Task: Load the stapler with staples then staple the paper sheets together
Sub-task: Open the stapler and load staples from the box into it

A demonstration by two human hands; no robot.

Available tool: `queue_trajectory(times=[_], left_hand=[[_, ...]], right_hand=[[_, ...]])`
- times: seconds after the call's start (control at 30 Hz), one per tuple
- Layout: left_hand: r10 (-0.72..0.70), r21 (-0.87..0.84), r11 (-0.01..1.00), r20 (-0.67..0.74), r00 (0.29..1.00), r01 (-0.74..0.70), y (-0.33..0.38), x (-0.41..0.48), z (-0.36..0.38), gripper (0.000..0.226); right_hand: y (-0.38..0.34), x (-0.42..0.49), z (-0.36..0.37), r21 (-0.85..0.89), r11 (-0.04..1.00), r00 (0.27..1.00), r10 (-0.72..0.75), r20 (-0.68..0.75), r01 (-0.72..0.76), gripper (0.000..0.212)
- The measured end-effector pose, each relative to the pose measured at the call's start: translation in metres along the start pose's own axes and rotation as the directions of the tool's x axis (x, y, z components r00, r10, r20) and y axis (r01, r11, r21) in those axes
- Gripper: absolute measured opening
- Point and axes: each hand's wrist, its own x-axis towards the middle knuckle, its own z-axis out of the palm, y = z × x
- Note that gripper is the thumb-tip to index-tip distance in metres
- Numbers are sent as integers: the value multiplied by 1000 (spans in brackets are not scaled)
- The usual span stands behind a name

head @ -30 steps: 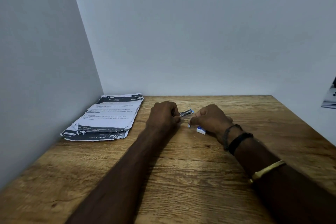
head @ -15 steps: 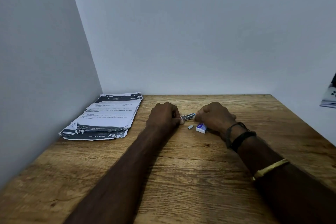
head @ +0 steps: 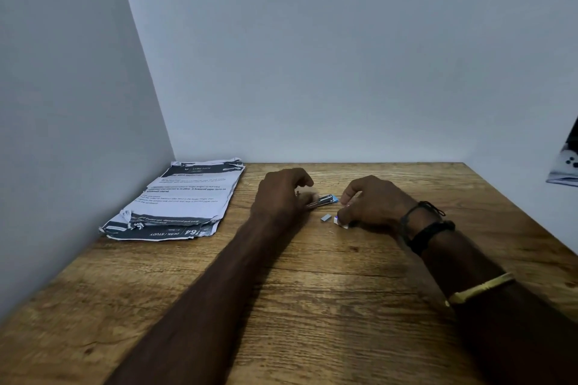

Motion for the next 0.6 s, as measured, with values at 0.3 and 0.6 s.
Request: queue_trajectory(times=[0.3,0.6], left_hand=[[21,-230,972,-139,990,-53,35,-6,-2,9],[-316,-768,559,151,937,313,40,-10,-7,12]], right_hand=[[-11,-2,5,226,964,922,-42,-385,138,29],[-5,-3,10,456,848,906,-64,-418,270,14]])
